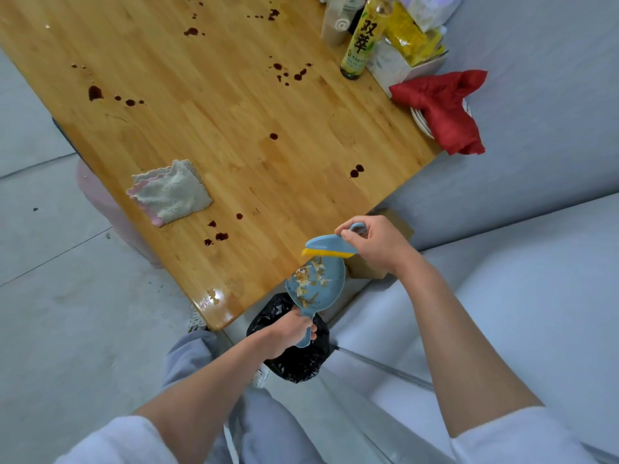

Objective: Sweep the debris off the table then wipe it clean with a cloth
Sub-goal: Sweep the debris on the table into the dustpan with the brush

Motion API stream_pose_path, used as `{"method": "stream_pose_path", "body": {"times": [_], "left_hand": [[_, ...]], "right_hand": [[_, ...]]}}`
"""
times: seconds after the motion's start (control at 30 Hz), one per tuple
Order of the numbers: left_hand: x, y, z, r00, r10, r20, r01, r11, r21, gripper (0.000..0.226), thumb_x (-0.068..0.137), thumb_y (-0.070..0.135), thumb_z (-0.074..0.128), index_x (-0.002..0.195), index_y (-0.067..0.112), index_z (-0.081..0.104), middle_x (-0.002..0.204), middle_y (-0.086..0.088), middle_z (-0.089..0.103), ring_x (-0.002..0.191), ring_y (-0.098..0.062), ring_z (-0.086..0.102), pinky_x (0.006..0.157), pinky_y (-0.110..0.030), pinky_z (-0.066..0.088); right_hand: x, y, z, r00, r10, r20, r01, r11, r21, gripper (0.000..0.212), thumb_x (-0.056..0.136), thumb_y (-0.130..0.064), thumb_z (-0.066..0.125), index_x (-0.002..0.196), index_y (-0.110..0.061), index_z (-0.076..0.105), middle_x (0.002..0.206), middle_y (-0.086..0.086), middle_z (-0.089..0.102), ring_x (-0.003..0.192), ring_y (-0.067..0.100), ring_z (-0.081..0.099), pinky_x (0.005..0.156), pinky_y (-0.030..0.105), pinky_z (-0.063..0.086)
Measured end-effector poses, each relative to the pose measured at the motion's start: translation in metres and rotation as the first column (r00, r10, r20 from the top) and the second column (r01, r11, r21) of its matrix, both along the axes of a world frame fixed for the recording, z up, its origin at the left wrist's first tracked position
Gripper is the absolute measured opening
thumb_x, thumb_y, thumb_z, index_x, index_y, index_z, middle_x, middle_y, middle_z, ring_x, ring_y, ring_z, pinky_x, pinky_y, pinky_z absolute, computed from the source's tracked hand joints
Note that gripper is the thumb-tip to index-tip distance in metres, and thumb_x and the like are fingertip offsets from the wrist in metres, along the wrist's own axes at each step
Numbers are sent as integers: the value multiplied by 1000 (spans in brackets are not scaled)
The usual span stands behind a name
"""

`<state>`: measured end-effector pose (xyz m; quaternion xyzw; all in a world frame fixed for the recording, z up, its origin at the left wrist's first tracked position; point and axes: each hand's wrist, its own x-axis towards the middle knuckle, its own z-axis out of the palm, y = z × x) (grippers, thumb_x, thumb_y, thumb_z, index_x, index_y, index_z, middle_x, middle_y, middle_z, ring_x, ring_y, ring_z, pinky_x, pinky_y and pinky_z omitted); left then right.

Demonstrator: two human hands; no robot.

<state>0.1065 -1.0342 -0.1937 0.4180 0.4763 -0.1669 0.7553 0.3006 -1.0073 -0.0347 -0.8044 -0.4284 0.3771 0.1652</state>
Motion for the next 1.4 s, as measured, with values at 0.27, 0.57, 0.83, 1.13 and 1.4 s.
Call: {"method": "stream_pose_path", "body": {"times": [0.27, 0.57, 0.83, 1.13, 1.4], "left_hand": [[0, -1, -1, 1000, 4, -4, -4, 1000, -1, 25, 103, 9, 36, 125, 7, 47, 105, -9, 57, 95, -18, 63, 64, -21, 47], [-1, -2, 0, 997, -82, -4, 82, 997, 1, 20, 103, 12, 38, 120, 8, 49, 100, -7, 59, 96, -21, 63, 78, -25, 50], [-8, -5, 51, 975, -208, 82, 216, 972, -98, 25, 103, 22, 42, 126, 13, 47, 99, -8, 56, 89, -19, 61, 85, -34, 52], [-3, 73, 137, 961, 27, 276, 31, 979, -202, 36, 100, 39, 38, 114, 9, 51, 87, -10, 55, 78, -23, 59, 84, -45, 56], [-46, 182, 185, 924, -96, 371, 182, 962, -204, 37, 99, 30, 36, 123, 6, 51, 108, -18, 58, 91, -28, 59, 90, -52, 50]], "right_hand": [[-7, -3, -11, 999, -48, 6, 48, 999, 25, 15, 98, -27, 60, 97, -23, 75, 93, -2, 71, 91, 14, 65, 76, 32, 54], [0, -5, -6, 997, -44, 57, 45, 999, -26, 18, 98, -27, 59, 96, -21, 75, 93, -4, 70, 84, 7, 60, 65, 25, 47], [0, -26, 24, 950, -293, 109, 261, 935, 242, 16, 100, -26, 54, 93, -28, 68, 84, -8, 65, 76, 9, 60, 60, 25, 46], [-64, -29, 60, 961, -189, 203, 61, 858, 510, 18, 104, -15, 52, 115, -18, 65, 123, -3, 66, 115, 4, 58, 97, 20, 45], [-155, 14, 38, 921, -139, 363, -10, 925, 380, 46, 101, -26, 35, 136, -7, 56, 152, 10, 46, 147, 22, 28, 120, 41, 30]]}}
